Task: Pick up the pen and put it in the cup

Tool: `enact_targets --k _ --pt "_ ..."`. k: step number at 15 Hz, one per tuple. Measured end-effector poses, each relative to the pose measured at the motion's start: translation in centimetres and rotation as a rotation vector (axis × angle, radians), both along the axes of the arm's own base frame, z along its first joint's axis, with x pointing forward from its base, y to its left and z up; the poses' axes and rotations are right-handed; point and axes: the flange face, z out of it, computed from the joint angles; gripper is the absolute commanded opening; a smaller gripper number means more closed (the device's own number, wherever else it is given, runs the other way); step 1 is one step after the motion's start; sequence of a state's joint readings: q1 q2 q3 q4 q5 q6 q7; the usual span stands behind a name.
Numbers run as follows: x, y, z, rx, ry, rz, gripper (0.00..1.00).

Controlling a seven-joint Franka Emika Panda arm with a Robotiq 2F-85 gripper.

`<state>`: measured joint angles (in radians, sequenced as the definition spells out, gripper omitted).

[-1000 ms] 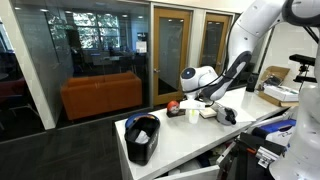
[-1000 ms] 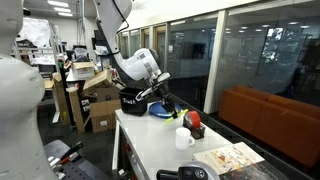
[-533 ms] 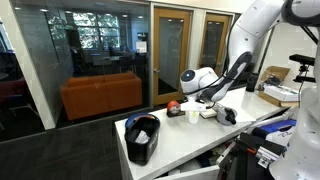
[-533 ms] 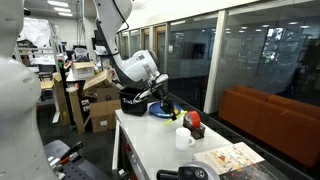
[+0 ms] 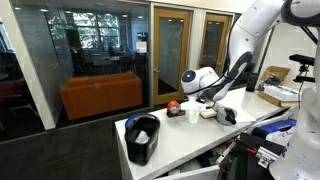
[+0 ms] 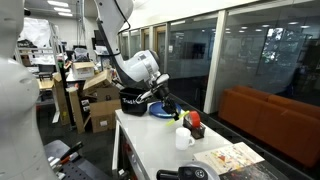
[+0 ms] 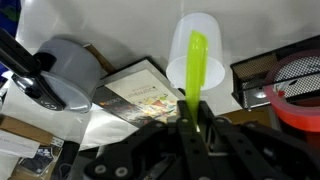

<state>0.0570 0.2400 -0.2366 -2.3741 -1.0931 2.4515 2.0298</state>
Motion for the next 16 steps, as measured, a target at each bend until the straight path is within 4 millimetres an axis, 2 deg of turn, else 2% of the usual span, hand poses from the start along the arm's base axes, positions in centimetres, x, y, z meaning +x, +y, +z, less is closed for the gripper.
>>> enact_targets --k 4,7,11,16 --pt "0.0 -0.5 0.1 -0.017 -0.014 -0.018 0.03" --pt "0.4 -1.5 0.2 -0.028 -0.020 -0.032 0.03" --pt "1.5 -3.1 0.1 -0.043 -0.029 -0.047 0.03" --pt "3.0 -3.4 -0.5 -0.071 -0.031 -0.017 0.03"
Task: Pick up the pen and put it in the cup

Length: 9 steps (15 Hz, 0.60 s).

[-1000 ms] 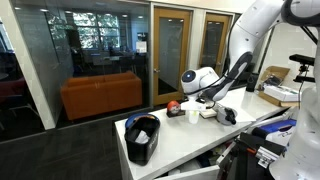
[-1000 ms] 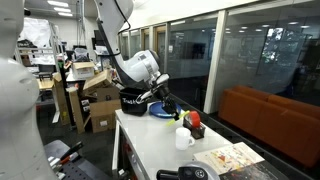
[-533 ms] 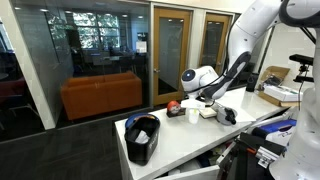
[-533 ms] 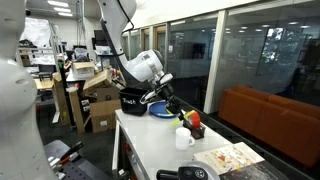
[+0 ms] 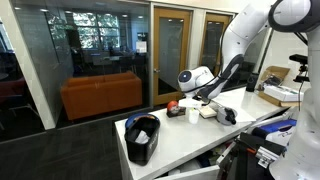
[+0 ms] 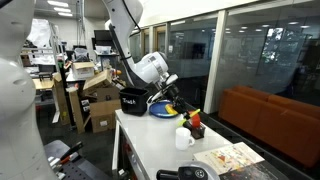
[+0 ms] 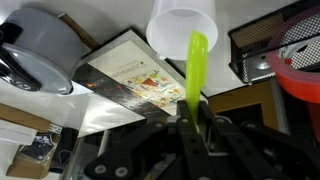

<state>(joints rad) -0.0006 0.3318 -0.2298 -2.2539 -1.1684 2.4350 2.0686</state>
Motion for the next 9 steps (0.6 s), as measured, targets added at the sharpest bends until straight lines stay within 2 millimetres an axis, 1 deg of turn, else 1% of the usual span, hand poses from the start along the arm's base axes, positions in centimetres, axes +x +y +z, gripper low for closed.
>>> enact_targets --k 4,9 --pt "0.4 0.0 -0.5 -0.034 -0.002 0.027 0.03" --pt "0.1 -0.4 -1.5 -0.055 0.011 0.033 0.03"
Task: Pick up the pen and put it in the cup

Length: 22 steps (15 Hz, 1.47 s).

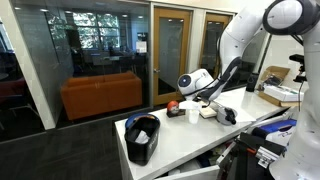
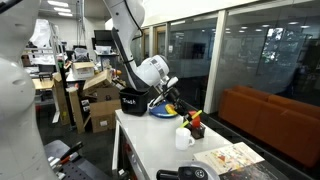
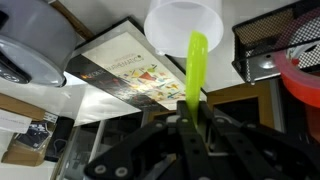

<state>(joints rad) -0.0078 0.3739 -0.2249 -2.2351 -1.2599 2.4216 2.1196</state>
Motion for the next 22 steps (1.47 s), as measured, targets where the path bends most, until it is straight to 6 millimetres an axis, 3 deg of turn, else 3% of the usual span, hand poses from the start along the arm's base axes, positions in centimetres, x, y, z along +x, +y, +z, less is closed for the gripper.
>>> enact_targets --k 8,22 --pt "-0.8 -1.3 -1.4 -0.016 0.010 -0.019 0.03" --pt "-2.5 0.0 -4.5 -0.022 0.010 -0.016 0.03"
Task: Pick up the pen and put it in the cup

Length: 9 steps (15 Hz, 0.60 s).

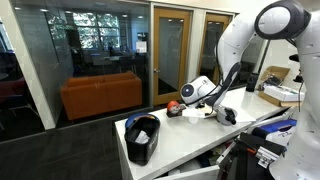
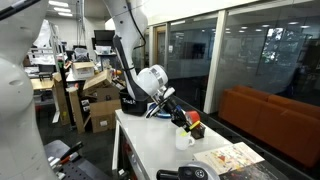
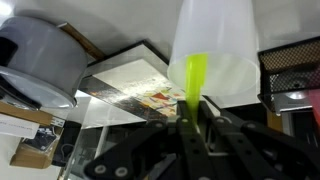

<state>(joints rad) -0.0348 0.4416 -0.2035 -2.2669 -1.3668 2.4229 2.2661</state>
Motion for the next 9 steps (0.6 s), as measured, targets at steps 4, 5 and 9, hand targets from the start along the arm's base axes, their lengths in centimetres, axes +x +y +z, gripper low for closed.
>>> enact_targets --k 4,5,9 --pt "-0.2 0.5 -0.6 0.005 0.010 0.007 0.03" --pt "-0.2 0.7 -0.7 0.006 0.011 0.010 0.38" --pt "-0.1 1.2 -0.7 0.011 0.013 0.019 0.59"
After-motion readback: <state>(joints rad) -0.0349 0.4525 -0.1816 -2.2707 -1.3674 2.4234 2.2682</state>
